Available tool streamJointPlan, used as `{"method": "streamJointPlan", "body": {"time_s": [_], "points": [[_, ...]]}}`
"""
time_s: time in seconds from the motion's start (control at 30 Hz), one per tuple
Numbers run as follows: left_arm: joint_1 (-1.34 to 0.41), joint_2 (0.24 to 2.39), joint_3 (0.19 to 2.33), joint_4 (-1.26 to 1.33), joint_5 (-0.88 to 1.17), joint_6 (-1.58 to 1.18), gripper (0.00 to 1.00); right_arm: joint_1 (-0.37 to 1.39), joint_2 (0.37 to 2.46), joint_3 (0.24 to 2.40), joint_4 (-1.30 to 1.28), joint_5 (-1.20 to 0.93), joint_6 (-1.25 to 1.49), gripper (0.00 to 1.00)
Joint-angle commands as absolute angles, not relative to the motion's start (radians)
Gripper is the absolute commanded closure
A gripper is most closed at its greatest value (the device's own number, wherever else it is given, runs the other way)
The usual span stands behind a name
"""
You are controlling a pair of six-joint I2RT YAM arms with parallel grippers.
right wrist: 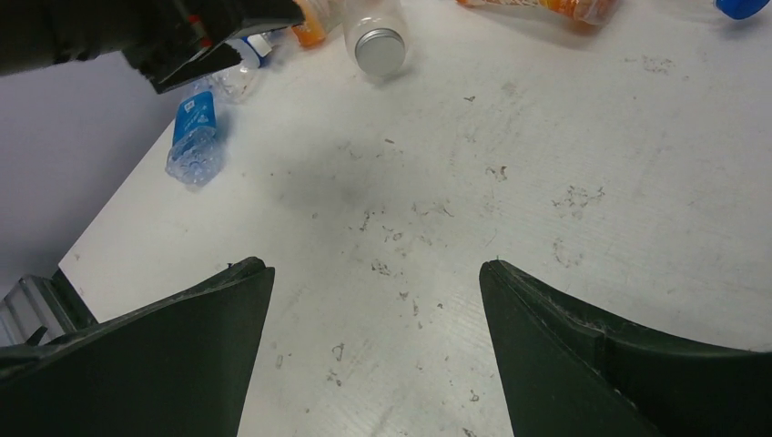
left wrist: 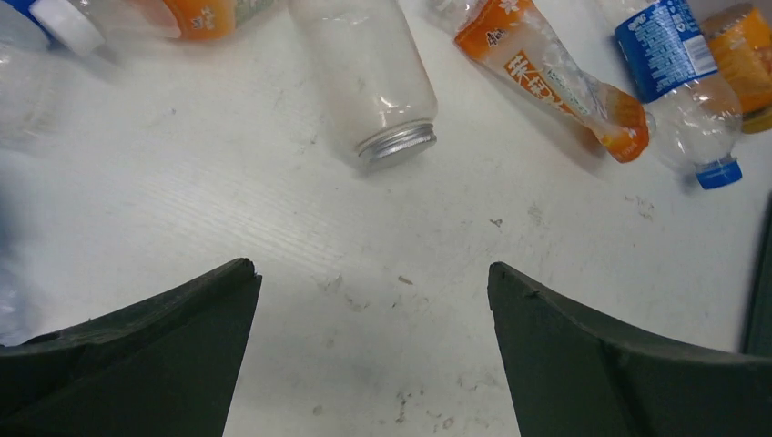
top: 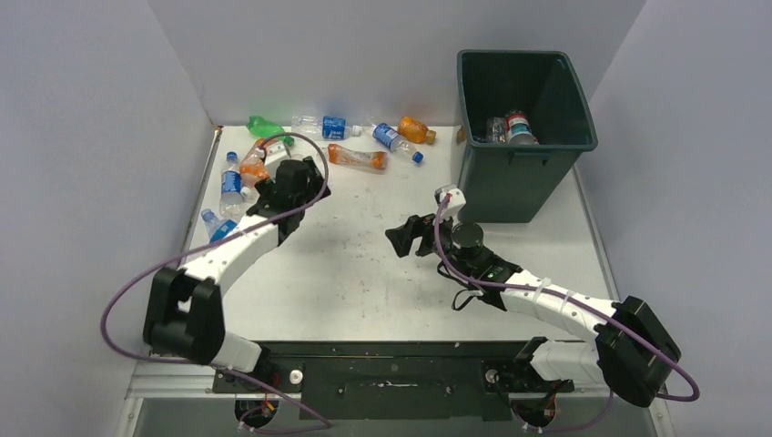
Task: Put the plastic bottles in the bin
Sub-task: Pick up the plastic bottle at the center of the board.
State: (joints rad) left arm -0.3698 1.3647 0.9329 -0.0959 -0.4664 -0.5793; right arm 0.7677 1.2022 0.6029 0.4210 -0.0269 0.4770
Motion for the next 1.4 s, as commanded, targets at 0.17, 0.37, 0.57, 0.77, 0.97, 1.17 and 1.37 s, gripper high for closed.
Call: {"method": "streamJointPlan", "body": {"time_s": [0.17,0.37,0.57,0.77,0.97,1.17,1.37], "points": [[-0.285,1.741,1.341,-0.331,-0.435,-0.961,0.04,0.799,1.108,0.525,0.487,-0.028,0.485,0.14],[-0.222,1.876,1.509,-0.450,-0.420,-1.020,0.04,0.799,1.086,0.525,0.474,-0.028,0.472,0.14],[-0.213,2.062,1.790,-0.656,-0.431,-0.961,0.04,0.798,1.099,0.573,0.455,-0.056,0.459,0.14],[-0.199,2.194,1.937,-0.770,-0.430,-0.941,0.04,0.799,1.080,0.592,0.452,-0.086,0.475,0.14],[-0.196,2.276,2.017,-0.802,-0.421,-0.927,0.04,0.800,1.065,0.600,0.437,-0.081,0.472,0.14],[-0.196,2.298,1.990,-0.767,-0.405,-0.927,0.05,0.801,1.055,0.594,0.432,-0.071,0.472,0.14],[-0.195,2.263,1.908,-0.696,-0.380,-0.928,0.27,0.801,1.039,0.591,0.423,-0.059,0.468,0.14]]}}
